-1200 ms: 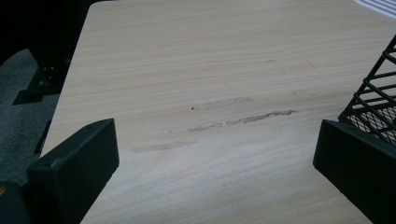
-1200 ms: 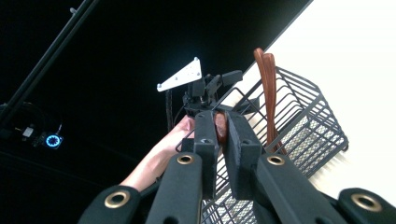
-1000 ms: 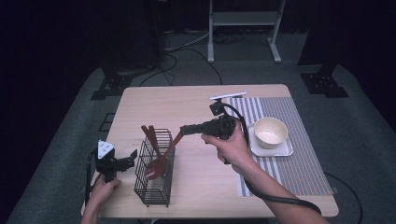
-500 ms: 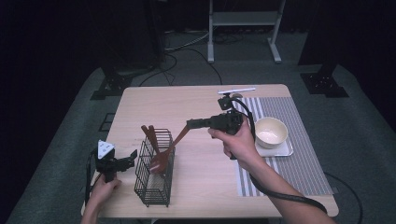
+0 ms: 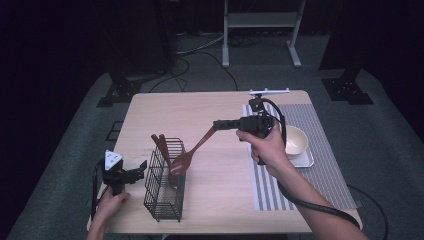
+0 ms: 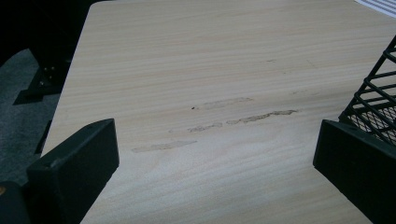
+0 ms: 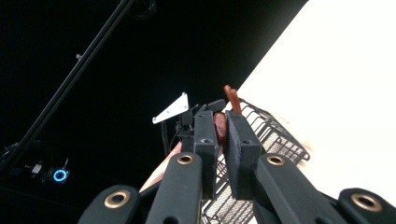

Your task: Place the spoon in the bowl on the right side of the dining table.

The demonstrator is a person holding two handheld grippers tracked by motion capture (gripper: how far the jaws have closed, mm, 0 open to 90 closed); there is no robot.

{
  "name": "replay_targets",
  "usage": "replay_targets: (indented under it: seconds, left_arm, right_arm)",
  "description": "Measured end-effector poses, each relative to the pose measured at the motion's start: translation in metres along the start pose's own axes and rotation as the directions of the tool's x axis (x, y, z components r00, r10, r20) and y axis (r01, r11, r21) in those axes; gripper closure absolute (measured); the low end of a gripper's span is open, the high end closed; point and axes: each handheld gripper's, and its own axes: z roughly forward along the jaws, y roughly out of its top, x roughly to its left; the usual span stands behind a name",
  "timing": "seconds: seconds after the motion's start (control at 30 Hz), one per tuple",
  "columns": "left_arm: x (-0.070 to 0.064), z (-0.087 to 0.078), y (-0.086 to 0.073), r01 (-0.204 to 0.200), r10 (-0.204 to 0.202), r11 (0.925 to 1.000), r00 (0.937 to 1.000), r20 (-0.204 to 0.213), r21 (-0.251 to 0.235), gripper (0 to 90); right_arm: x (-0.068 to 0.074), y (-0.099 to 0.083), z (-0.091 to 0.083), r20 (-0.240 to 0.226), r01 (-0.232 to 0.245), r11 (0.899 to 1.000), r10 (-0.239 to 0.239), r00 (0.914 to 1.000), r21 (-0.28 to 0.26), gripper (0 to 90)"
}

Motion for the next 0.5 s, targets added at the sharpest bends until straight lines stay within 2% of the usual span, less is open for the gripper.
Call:
replay_targets:
  seconds: [0.5]
  left_arm:
    - [0.0,0.0,0.0,0.001,-0.001,1.0,1.0,-0.001,-0.002,0.0]
  right_arm:
    - [-0.018,0.001,-0.025,0.037,-0.036,0.998,0.038,0.9986,-0.051,83.2]
